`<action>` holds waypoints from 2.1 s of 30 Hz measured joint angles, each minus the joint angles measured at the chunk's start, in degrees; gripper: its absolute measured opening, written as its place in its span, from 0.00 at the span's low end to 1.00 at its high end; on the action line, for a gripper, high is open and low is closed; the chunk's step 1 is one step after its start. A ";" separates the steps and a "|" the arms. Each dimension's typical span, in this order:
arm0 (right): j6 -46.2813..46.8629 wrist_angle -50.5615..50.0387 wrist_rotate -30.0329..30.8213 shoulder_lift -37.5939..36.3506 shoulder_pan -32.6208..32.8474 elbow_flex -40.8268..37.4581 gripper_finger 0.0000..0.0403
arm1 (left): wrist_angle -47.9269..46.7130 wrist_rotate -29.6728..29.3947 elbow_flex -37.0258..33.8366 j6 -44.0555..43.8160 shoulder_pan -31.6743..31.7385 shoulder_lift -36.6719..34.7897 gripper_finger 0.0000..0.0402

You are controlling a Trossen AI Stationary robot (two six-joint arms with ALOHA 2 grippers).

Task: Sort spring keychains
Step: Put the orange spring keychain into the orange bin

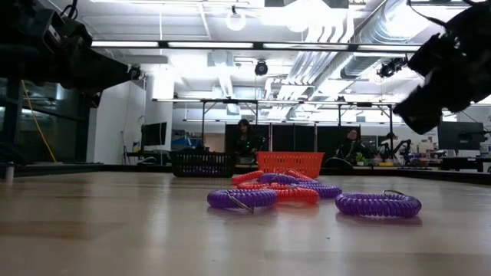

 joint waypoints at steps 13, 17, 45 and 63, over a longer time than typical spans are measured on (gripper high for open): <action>-13.14 -2.55 2.95 15.78 0.00 11.73 0.26 | 0.00 0.01 0.00 -0.01 0.00 0.00 0.25; -18.74 -4.75 4.79 22.28 0.00 16.42 0.28 | 0.00 0.01 0.00 -0.01 0.00 0.00 0.25; 27.39 -12.58 10.85 73.87 -3.16 45.05 0.30 | 0.00 0.03 0.00 -0.01 0.00 0.00 0.25; 44.55 -12.52 2.16 75.49 -10.19 45.63 0.34 | 0.00 0.01 0.00 -0.03 0.00 0.01 0.25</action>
